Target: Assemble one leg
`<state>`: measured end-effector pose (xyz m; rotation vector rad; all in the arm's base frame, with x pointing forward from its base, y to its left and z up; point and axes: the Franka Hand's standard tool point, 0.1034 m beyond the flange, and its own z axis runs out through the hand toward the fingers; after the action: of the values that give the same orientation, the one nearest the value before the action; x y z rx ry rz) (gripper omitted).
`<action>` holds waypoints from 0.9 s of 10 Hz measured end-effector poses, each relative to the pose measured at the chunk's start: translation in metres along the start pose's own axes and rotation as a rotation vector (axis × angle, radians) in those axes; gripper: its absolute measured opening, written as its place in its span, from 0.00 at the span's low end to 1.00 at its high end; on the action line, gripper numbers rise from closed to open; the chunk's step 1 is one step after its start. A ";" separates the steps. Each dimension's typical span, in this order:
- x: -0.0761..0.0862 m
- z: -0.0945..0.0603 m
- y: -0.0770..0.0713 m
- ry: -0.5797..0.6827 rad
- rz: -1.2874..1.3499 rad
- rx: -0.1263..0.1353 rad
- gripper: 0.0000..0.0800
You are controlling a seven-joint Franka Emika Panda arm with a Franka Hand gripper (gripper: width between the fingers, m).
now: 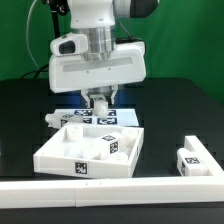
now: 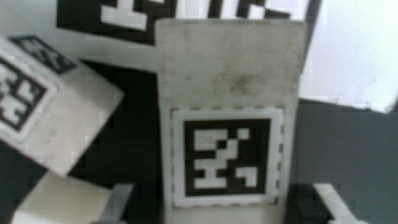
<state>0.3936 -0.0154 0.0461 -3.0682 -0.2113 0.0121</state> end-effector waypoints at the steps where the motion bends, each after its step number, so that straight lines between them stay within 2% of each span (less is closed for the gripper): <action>1: -0.013 0.013 -0.005 -0.009 -0.003 -0.003 0.36; 3: -0.022 0.031 -0.015 -0.030 -0.001 -0.001 0.36; 7: -0.012 0.034 -0.024 -0.007 0.008 -0.008 0.36; 8: -0.012 0.034 -0.024 -0.008 0.008 -0.008 0.42; 9: -0.012 0.034 -0.024 -0.008 0.008 -0.008 0.42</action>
Offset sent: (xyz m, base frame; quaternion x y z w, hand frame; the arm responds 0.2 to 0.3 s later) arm 0.0039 0.0202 -0.0243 0.0021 0.0129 0.0257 0.9996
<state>0.3778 0.0088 0.0135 -3.0775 -0.2004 0.0236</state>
